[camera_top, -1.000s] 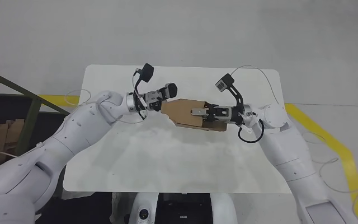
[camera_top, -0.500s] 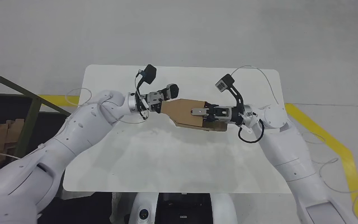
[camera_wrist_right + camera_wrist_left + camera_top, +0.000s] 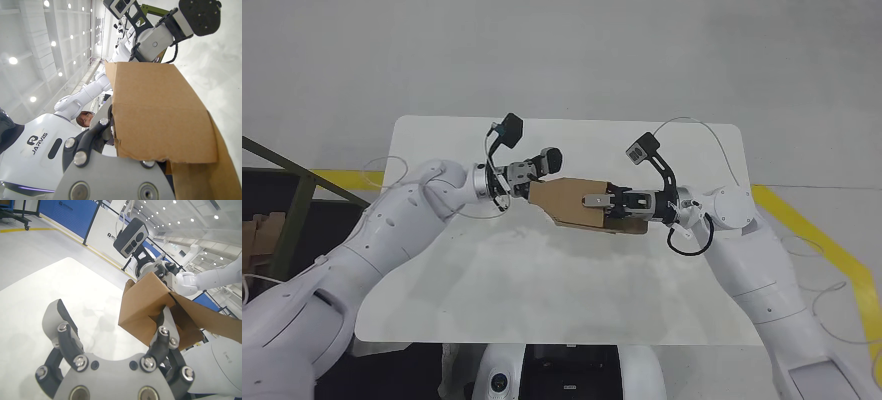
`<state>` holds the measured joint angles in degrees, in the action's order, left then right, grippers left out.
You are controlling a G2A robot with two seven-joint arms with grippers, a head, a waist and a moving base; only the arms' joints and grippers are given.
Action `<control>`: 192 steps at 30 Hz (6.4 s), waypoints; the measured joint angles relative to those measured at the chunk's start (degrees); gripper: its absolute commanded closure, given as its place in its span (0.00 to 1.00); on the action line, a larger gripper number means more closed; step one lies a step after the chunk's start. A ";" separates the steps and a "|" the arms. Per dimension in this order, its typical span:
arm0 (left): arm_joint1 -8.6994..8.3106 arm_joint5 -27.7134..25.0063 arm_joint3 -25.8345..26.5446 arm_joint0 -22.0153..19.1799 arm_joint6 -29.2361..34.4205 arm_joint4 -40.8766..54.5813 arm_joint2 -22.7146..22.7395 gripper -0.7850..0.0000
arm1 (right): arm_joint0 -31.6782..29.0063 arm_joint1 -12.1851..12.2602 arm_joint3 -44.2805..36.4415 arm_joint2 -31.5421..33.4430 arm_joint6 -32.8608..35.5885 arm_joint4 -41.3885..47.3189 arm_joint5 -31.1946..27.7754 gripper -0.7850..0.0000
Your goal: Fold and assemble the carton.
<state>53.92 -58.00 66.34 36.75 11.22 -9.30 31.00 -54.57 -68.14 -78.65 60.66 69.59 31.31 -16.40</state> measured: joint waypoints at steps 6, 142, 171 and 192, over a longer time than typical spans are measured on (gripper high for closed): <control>0.40 0.00 -0.21 0.08 0.49 -0.28 0.46 0.00 | 0.07 0.00 -0.02 -0.05 0.15 0.02 -0.03 1.00; -3.03 0.00 7.85 8.80 6.29 -1.92 15.99 0.00 | -8.96 2.81 -7.18 10.00 -14.96 -12.57 3.11 1.00; 0.62 9.58 7.87 6.21 4.51 -18.08 16.06 0.00 | -9.08 2.91 -13.67 7.39 -16.08 -14.59 6.60 1.00; 2.08 4.97 3.59 5.81 9.91 -8.36 16.28 0.00 | -9.36 2.92 -14.04 7.23 -14.80 -9.75 4.56 1.00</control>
<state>56.00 -53.03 69.93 42.56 21.13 -17.67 47.28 -63.93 -65.22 -92.69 67.89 54.79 21.56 -11.84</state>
